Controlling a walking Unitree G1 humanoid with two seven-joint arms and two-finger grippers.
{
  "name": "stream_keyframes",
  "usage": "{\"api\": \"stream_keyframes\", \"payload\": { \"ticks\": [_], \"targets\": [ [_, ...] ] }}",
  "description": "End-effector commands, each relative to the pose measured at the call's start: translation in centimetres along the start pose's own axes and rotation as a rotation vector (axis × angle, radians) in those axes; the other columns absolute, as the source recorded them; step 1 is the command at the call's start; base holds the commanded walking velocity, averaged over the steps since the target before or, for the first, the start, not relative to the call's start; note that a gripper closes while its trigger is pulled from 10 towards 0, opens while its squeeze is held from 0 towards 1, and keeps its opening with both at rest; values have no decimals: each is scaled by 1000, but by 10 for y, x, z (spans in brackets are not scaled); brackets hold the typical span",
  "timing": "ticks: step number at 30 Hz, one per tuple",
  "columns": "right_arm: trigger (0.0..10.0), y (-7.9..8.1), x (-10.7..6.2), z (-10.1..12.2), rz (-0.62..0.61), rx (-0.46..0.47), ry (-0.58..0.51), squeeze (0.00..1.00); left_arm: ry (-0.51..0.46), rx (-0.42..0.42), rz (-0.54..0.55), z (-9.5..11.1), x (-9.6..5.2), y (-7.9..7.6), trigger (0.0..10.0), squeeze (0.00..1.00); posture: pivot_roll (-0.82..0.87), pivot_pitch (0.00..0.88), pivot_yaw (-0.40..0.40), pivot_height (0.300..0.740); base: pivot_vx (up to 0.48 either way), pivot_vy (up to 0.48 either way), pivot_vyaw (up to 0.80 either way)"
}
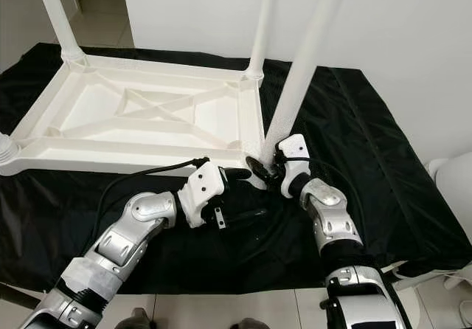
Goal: Building children table
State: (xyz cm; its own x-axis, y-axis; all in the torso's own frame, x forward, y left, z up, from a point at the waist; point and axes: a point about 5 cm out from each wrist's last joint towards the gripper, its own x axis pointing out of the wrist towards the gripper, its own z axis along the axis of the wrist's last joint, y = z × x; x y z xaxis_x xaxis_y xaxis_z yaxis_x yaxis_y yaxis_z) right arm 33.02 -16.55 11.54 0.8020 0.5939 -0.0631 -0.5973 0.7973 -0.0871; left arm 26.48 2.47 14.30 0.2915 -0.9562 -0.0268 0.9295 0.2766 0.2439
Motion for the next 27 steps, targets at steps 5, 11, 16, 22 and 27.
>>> {"api": "stream_keyframes", "payload": {
  "ticks": [5,11,16,22,27],
  "targets": [
    [0,1,-8,-19,12,19,70,0,6,15,33,1,1,3,10000,0,73,0,-91,740,0,0,0],
    [0,-7,-17,-20,-133,25,41,0,1,13,37,1,2,5,10000,0,59,0,-81,740,0,0,0],
    [0,-7,-19,-21,-240,44,27,0,-1,12,31,2,3,4,10000,0,50,0,-78,740,0,0,0],
    [0,-1,-18,-23,-385,81,22,0,-2,8,23,1,4,3,10000,0,37,0,-72,740,0,0,0],
    [0,5,-15,-25,-503,109,36,0,-3,7,19,1,5,2,10000,0,32,0,-67,740,0,0,0]
  ]
}}
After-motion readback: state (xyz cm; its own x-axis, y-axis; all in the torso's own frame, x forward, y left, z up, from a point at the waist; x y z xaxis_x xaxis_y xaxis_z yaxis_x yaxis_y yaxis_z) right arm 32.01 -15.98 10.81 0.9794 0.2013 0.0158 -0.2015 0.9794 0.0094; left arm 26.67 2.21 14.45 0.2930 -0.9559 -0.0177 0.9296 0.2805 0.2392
